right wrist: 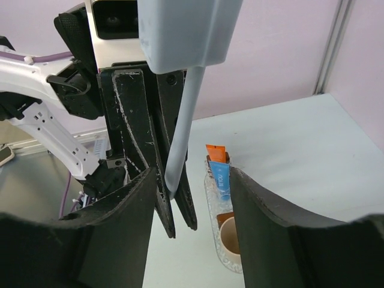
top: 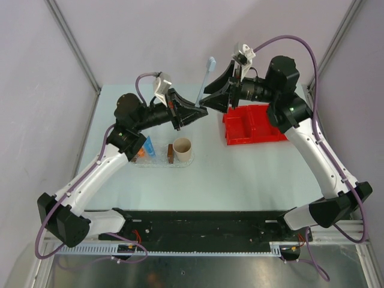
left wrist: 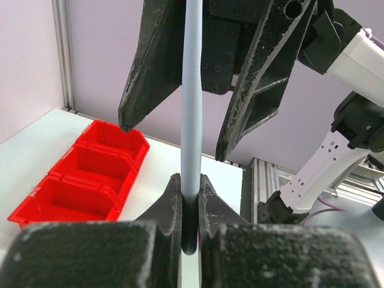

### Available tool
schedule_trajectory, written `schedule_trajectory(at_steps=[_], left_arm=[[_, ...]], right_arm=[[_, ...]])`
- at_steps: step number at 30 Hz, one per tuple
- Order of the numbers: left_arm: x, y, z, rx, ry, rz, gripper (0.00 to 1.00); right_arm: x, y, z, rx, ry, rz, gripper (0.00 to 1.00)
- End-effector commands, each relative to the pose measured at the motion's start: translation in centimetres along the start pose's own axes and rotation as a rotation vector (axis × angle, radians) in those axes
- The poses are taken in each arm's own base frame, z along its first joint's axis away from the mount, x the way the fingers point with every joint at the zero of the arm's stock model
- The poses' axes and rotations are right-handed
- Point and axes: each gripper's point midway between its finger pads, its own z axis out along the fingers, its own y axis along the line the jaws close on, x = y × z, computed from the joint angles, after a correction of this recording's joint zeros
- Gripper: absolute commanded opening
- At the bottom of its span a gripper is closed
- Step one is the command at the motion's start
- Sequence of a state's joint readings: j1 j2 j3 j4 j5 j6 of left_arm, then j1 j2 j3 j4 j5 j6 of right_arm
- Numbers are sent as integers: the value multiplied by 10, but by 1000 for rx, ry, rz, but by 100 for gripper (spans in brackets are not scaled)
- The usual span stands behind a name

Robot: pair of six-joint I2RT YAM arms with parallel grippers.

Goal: Prepare toiletry sets of a toothbrush and toothpaste on the tray

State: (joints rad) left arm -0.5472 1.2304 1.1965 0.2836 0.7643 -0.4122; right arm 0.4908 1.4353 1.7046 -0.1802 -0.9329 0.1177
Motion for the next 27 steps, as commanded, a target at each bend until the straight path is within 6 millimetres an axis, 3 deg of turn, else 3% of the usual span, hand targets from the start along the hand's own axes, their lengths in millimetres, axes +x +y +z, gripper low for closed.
schedule_trajectory(at_steps=[1,12,21,23,27], left_arm=[[-8,-4,0,24,-27,12,0],[-6,-2,1,25,-24,8,0],[-4,-2,0,19,-24,14,1],[-2,-1,-1,15,-22,15,4],[1,1,-2,6,-21,24,34]], right_arm=[[-11,10,4,-43,-32,-28,53],[-7,15,14,-82,-26,-14,36],[-7,17,13,-84,-25,-22,4],[-7,15,12,-67,-22,-21,0],[-6,12,9,-28,-12,-36,0]])
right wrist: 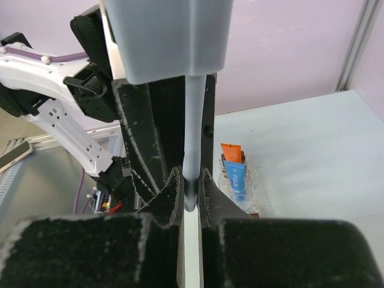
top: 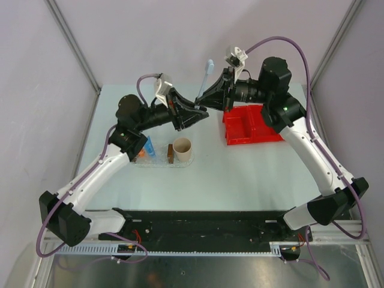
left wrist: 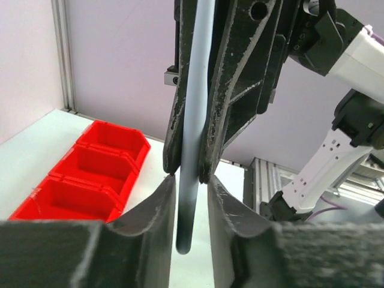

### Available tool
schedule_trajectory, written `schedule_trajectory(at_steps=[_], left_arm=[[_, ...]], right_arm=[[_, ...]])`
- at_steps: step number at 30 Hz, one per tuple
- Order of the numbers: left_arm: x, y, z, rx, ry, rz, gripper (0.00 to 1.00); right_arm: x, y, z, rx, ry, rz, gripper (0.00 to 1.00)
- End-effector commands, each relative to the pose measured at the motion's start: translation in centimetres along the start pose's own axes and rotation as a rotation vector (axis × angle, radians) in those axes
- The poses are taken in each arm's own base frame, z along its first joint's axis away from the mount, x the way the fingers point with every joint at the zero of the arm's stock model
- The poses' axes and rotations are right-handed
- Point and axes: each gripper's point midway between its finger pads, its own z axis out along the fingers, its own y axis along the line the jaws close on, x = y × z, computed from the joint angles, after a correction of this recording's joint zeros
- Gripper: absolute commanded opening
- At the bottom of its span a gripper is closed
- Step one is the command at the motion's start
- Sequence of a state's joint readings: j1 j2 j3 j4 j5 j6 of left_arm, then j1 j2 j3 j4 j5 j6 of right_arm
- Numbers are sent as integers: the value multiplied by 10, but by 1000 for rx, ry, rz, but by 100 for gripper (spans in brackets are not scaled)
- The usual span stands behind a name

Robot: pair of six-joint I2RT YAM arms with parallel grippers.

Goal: Prepare toiletry sets of a toothbrush and toothpaste on the tray

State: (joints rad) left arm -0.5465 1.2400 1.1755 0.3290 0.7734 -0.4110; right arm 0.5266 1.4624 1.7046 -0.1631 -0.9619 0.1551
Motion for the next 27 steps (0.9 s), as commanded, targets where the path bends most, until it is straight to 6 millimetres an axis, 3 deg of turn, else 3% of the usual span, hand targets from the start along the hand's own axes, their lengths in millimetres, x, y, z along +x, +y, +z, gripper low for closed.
schedule_trajectory(at_steps=[1,2,5,8,11,19,27], left_arm=[[-2,0,-4,-10,-13,15,39],[-1,0,-5,-13,-13,17,49],[1,1,-8,-23,-15,36,67],[2,2,-14,-30,-10,53,81],[-1,5,-24,-58,-4,78,88],[-37,5,-42,-113,-5,222,89],[-41,7,-34,-63,35,271,87]], right_arm=[[-12,0,-4,49,-17,-87,0],[-12,0,-6,57,-16,-94,0],[-12,-1,-10,85,-6,-113,0],[-9,-4,-14,122,9,-121,0],[-4,-12,-20,175,41,-164,0],[31,-20,-32,231,161,-157,0],[71,-10,-26,187,232,-135,0]])
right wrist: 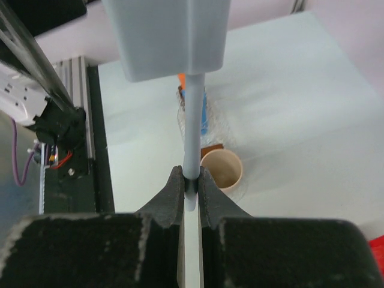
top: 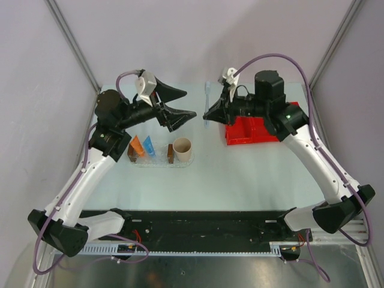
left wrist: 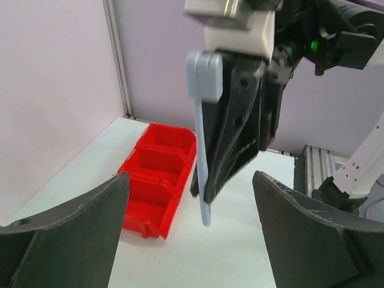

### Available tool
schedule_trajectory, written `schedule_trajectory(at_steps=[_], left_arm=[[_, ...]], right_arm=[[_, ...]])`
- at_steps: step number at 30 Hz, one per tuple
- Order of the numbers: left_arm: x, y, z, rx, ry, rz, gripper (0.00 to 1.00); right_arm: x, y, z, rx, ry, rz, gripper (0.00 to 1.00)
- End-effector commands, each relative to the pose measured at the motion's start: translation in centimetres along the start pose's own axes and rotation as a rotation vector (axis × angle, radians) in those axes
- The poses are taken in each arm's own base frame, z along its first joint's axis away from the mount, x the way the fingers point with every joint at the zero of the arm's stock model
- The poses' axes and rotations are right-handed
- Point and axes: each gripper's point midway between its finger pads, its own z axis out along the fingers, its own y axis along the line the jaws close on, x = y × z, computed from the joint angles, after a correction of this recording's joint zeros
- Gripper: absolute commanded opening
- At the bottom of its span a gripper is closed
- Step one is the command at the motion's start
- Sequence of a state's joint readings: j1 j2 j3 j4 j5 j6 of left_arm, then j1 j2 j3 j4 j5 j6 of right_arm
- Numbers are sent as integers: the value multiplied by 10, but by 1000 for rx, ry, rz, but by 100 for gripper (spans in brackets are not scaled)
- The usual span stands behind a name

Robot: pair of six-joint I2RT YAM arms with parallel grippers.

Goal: Prepare toiletry sets of a toothbrush and toothpaste on the tray

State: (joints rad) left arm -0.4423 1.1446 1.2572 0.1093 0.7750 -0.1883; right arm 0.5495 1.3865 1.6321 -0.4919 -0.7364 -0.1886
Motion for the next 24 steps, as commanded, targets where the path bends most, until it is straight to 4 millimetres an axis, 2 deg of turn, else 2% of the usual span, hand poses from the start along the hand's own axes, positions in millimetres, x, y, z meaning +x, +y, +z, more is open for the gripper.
schedule_trajectory(at_steps=[1,5,12,24], left_arm=[[-7,-3,4,53,12,62,86],[5,3,11,71,37,44,85],[20,2,17,114,66,6,83],[18,-5,23,156,57,-38,78]], right_arm=[[10,15,0,-25,21,-44,0],[16,20,3,-37,37,-62,0],[17,23,5,-43,44,-75,0],[22,23,11,-51,55,-70,0]])
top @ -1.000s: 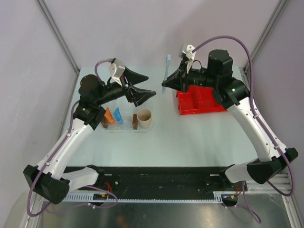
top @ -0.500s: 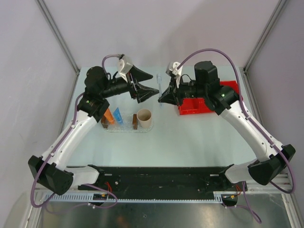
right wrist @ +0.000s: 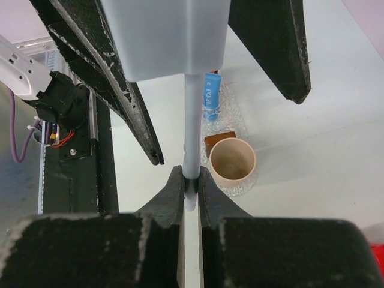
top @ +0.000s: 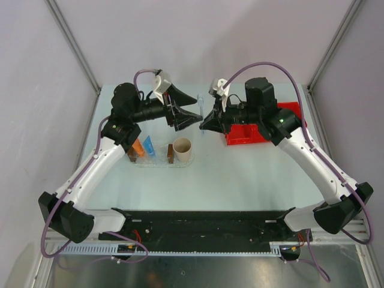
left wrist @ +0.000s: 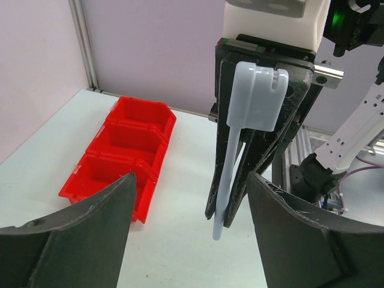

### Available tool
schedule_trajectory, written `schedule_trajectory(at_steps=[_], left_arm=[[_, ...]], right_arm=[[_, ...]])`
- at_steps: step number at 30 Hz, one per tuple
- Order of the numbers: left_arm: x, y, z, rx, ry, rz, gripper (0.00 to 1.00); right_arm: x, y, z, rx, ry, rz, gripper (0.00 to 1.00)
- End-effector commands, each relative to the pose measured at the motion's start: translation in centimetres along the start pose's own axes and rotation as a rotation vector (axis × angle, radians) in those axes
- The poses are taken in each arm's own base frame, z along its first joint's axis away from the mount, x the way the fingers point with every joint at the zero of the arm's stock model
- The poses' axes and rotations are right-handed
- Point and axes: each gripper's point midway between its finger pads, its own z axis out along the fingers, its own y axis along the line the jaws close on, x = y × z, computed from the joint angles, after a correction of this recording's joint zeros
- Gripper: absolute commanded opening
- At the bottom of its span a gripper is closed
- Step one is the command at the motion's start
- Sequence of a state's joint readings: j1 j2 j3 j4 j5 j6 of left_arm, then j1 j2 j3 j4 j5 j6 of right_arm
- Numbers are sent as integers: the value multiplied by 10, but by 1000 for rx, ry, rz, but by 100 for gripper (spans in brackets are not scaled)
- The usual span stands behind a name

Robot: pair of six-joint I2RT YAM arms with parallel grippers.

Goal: Prepare toiletry sets of a toothbrush and toothpaste on the tray

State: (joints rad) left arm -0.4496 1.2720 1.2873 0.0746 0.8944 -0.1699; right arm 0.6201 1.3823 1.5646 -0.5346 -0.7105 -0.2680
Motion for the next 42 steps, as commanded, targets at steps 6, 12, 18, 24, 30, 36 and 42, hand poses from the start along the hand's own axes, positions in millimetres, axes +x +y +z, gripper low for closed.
schedule_trajectory(at_steps=[6,12,18,24,30,36,42], left_arm=[[-29,-15,4,62,-57,43,74],[-29,-17,6,79,-58,32,68],[-27,-21,6,91,-58,25,55],[-26,-26,7,101,-59,23,28],[-23,-28,7,109,-54,18,10],[-20,-28,4,98,-56,35,0],[-13,-21,-3,45,-55,84,0]], right_arm=[[-9,4,-2,2,-21,-43,0],[-8,5,2,-6,-18,-43,0],[-6,5,5,-9,-11,-43,0],[-6,4,5,-5,-8,-41,0],[-5,5,7,-9,-5,-40,0],[-1,1,7,12,8,-32,1],[1,-2,4,44,17,-34,29]])
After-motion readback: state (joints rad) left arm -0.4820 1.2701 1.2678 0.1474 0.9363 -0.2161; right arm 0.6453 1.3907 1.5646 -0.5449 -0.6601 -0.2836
